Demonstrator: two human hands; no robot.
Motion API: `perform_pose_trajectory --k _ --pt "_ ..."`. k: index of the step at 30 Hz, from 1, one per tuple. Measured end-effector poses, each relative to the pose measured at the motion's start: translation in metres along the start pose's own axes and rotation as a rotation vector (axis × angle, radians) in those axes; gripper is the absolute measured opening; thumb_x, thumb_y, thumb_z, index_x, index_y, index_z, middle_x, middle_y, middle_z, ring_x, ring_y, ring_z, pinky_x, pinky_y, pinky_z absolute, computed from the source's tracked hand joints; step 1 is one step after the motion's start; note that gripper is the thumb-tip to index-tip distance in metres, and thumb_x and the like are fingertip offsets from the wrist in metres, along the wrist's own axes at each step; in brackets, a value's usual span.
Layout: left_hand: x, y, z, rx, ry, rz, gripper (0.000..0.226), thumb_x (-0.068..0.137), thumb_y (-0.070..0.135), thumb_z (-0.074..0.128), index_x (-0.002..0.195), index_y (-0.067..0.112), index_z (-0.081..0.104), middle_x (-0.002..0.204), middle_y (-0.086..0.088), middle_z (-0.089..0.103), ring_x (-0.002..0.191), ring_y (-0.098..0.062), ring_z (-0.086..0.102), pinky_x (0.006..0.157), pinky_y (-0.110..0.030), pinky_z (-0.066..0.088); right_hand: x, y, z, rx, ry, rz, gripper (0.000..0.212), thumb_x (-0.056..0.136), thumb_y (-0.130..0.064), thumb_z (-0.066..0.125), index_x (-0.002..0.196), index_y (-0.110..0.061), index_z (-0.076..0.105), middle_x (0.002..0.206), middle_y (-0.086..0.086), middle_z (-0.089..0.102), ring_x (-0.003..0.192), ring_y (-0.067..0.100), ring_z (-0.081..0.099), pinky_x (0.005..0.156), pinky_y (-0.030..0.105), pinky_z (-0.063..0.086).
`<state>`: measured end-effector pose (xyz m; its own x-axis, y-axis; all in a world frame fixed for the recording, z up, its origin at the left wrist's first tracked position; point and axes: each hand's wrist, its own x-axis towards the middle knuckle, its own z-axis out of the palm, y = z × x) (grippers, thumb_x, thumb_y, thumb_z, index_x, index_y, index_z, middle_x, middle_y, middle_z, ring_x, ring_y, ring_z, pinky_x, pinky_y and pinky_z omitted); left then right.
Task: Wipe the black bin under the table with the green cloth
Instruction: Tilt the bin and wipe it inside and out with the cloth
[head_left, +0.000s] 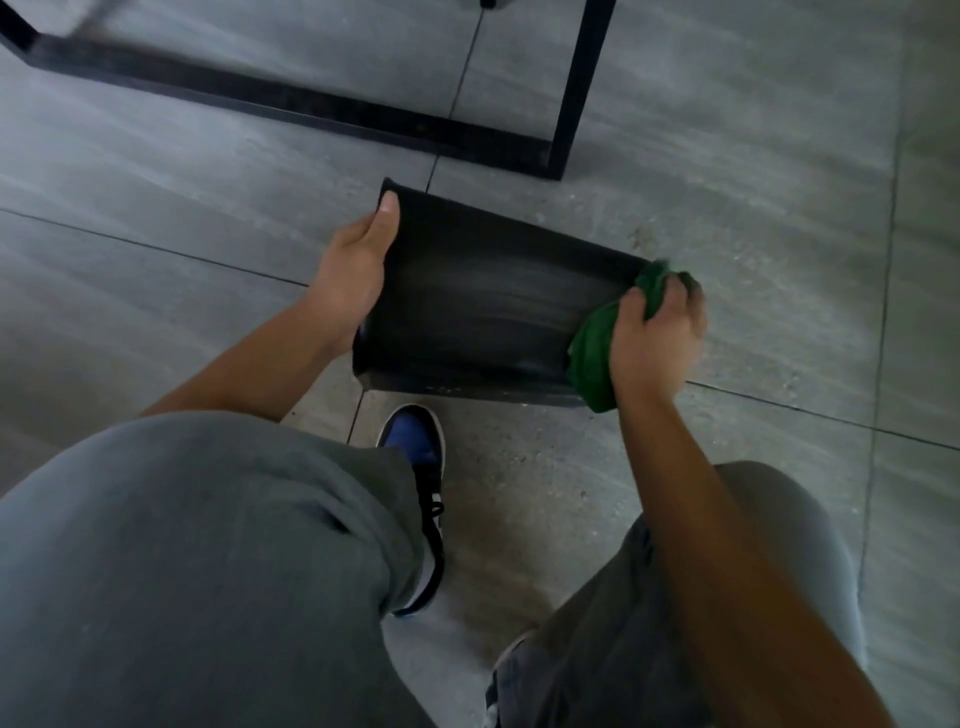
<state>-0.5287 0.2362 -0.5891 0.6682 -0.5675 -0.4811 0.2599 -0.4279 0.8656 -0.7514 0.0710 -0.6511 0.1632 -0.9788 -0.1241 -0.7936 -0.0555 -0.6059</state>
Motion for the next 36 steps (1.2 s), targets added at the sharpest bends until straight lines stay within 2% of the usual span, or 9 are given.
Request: perform_pose_trajectory --k 3,6,9,17,22,24,26,30,36 --pt "-0.005 0.008 0.011 -0.171 -0.143 -0.094 0.056 0.102 0.066 0.038 0.124 0.024 0.068 0.114 -0.005 0.078 0.107 -0.025 0.075 0.091 -0.045 0.061 -0.034 -0.057 0.019 -0.082 -0.007 -0.349 0.048 0.102 -0.037 0.047 0.142 -0.014 0.058 0.164 0.014 0.035 0.153 0.037 0.028 0.127 0.052 0.018" --pt "-0.008 0.018 0.026 -0.232 -0.169 -0.035 0.057 0.109 0.053 0.033 0.102 0.022 0.081 0.104 -0.004 0.081 0.101 -0.018 0.076 0.081 -0.028 0.061 -0.073 -0.118 0.040 0.023 -0.005 -0.646 0.047 0.097 -0.035 0.047 0.136 -0.013 0.064 0.158 0.017 0.044 0.146 0.041 0.038 0.122 0.054 0.026" --pt "-0.005 0.015 0.026 -0.287 -0.153 0.011 0.049 0.113 0.039 0.030 0.114 0.014 0.072 0.106 -0.006 0.079 0.106 -0.019 0.073 0.089 -0.028 0.058 -0.072 -0.127 0.040 0.081 -0.058 -0.770 0.052 0.098 -0.037 0.048 0.143 -0.012 0.058 0.156 0.016 0.048 0.141 0.036 0.046 0.117 0.051 0.036" --pt "-0.010 0.002 0.009 -0.188 -0.082 0.002 0.039 0.110 0.038 0.044 0.131 0.012 0.063 0.125 -0.012 0.072 0.109 -0.027 0.073 0.091 -0.043 0.060 0.017 -0.024 -0.010 -0.096 0.036 -0.154 0.048 0.097 -0.043 0.061 0.136 -0.016 0.058 0.139 0.016 0.051 0.124 0.033 0.053 0.098 0.046 0.050" --pt "-0.007 0.006 0.017 -0.008 0.067 0.017 0.046 0.109 0.044 0.040 0.085 0.021 0.072 0.081 0.002 0.076 0.080 -0.004 0.073 0.079 -0.033 0.055 -0.094 -0.121 0.042 0.073 0.007 -0.695 0.030 0.093 -0.041 0.061 0.111 -0.018 0.068 0.114 0.013 0.061 0.093 0.028 0.060 0.074 0.035 0.048" --pt "-0.010 0.000 0.008 -0.124 0.051 -0.012 0.045 0.108 0.044 0.042 0.090 0.018 0.075 0.088 -0.003 0.079 0.087 -0.015 0.075 0.083 -0.038 0.058 -0.083 -0.121 0.040 0.065 0.001 -0.781 0.028 0.093 -0.040 0.063 0.110 -0.019 0.068 0.109 0.011 0.061 0.084 0.023 0.060 0.065 0.029 0.046" --pt "-0.014 -0.006 -0.002 -0.232 0.020 -0.048 0.044 0.106 0.050 0.044 0.110 0.018 0.074 0.104 -0.008 0.080 0.097 -0.027 0.077 0.083 -0.044 0.063 -0.037 -0.080 0.028 -0.049 0.052 -0.600 0.031 0.095 -0.044 0.062 0.116 -0.022 0.066 0.115 0.010 0.062 0.087 0.019 0.060 0.066 0.027 0.046" --pt "-0.009 -0.002 0.000 -0.137 0.020 -0.012 0.037 0.105 0.054 0.044 0.108 0.028 0.069 0.092 0.009 0.080 0.085 -0.012 0.078 0.065 -0.027 0.063 0.026 -0.003 -0.014 -0.127 0.118 -0.117 0.045 0.100 -0.050 0.053 0.132 -0.019 0.058 0.132 0.013 0.055 0.107 0.036 0.064 0.078 0.036 0.047" --pt "-0.017 0.008 0.010 -0.187 0.011 0.035 0.049 0.111 0.042 0.037 0.103 0.007 0.071 0.105 -0.019 0.073 0.101 -0.032 0.072 0.096 -0.048 0.057 -0.093 -0.121 0.040 0.060 -0.014 -0.772 0.028 0.089 -0.045 0.064 0.101 -0.019 0.067 0.102 0.007 0.061 0.078 0.019 0.059 0.060 0.024 0.037"
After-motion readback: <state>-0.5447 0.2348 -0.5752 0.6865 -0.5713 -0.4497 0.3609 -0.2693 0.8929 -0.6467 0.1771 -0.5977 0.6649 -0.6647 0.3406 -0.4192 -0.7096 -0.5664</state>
